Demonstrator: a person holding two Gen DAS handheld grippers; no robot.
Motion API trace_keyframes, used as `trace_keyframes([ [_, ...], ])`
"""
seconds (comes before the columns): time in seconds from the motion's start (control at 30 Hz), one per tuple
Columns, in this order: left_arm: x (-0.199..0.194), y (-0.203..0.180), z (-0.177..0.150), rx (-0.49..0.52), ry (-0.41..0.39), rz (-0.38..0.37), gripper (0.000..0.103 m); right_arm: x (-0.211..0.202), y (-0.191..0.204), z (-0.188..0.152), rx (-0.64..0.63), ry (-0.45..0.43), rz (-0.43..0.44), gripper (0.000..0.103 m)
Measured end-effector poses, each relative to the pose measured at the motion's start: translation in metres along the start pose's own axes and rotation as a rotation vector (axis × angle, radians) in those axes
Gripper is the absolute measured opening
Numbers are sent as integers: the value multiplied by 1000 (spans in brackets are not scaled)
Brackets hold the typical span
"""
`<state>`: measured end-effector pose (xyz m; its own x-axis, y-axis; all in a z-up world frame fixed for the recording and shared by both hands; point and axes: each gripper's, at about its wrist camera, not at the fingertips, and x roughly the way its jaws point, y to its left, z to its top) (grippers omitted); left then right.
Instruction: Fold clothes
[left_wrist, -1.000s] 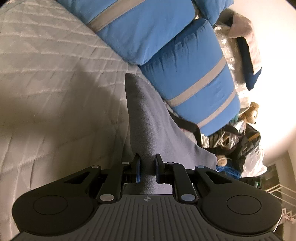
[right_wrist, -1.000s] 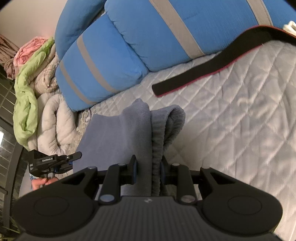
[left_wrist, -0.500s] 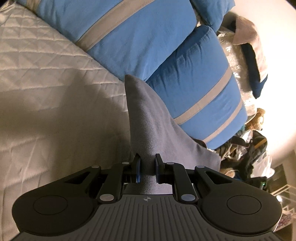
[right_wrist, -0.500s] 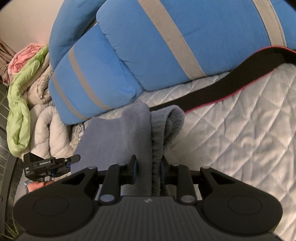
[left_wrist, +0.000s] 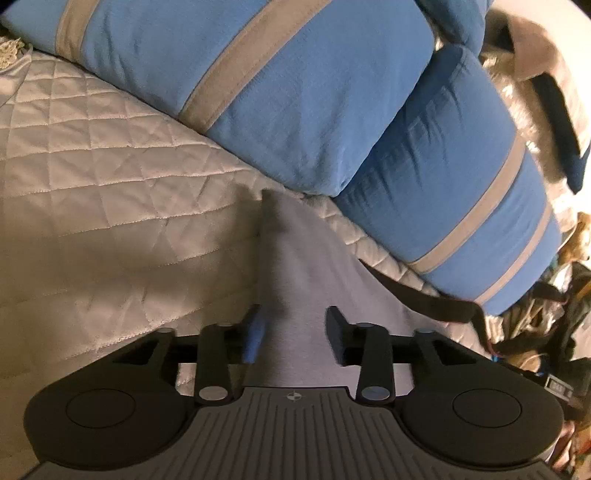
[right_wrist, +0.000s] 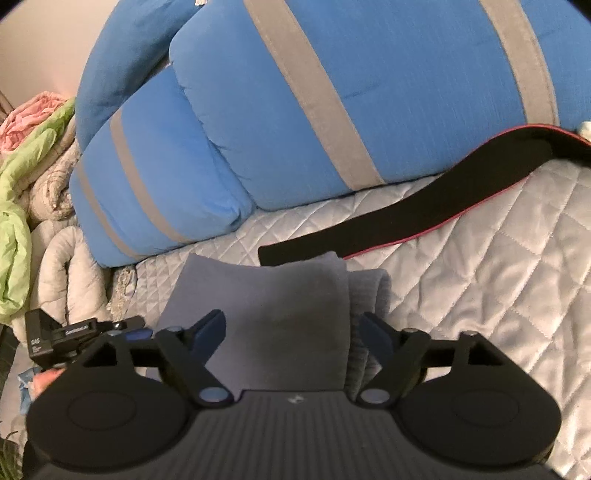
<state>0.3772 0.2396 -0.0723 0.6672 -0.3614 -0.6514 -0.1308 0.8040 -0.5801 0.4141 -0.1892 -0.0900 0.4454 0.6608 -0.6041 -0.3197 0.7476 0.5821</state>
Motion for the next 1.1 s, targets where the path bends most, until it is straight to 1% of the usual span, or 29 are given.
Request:
trace_keyframes([
  [0.03,-1,1,-2,-10,3,-9,47,0,-1,-1,0,-4,-9,90],
  [0.13,-2,1,-10,-17,6,4,49,-1,-2,-7,-11,-30,-47,90],
  [0.2,-4,1,-16,-10,9,31,49,-5,-2,-11,-37,-101,-66,88],
  [0.23,-5,1,-18,-3,4,41,50,-5,0,-13,-52,-136,-80,86],
  [0.27,-6,1,-19,3,-2,50,50,-6,1,-15,-66,-170,-97,74],
  [0.3,-7,2,-21,10,-11,62,50,-4,3,-16,-78,-195,-104,59],
  [0.33,-10,1,-23,19,-30,81,50,-3,5,-16,-90,-217,-109,49],
  [0.37,-13,1,-24,27,-52,98,50,0,7,-15,-98,-229,-112,31],
  [0.4,-15,0,-25,35,-74,114,50,5,11,-15,-112,-231,-110,19],
  [0.5,-20,-5,-29,60,-121,140,50,24,25,-12,-173,-222,-115,12],
  [0.6,-19,-14,-34,103,-139,156,50,44,34,-10,-227,-199,-135,12],
  [0.63,-17,-17,-36,128,-137,162,50,50,32,-9,-228,-192,-155,12],
  [0.67,-14,-21,-38,153,-136,168,50,56,29,-9,-225,-184,-179,13],
  [0.7,-12,-24,-40,177,-134,174,50,61,25,-9,-222,-177,-204,23],
  [0.77,-10,-30,-44,221,-136,189,50,73,19,-9,-215,-162,-253,16],
  [0.87,-8,-35,-50,265,-139,192,50,73,17,-11,-230,-173,-270,16],
  [0.97,-9,-37,-53,286,-150,189,50,66,21,-13,-255,-181,-275,17],
  [1.03,-10,-37,-55,287,-158,194,50,57,28,-16,-271,-172,-256,24],
  [1.07,-11,-36,-55,282,-161,199,50,53,32,-18,-279,-167,-246,12],
  [1.1,-12,-36,-56,277,-163,203,50,48,35,-20,-287,-162,-237,12],
])
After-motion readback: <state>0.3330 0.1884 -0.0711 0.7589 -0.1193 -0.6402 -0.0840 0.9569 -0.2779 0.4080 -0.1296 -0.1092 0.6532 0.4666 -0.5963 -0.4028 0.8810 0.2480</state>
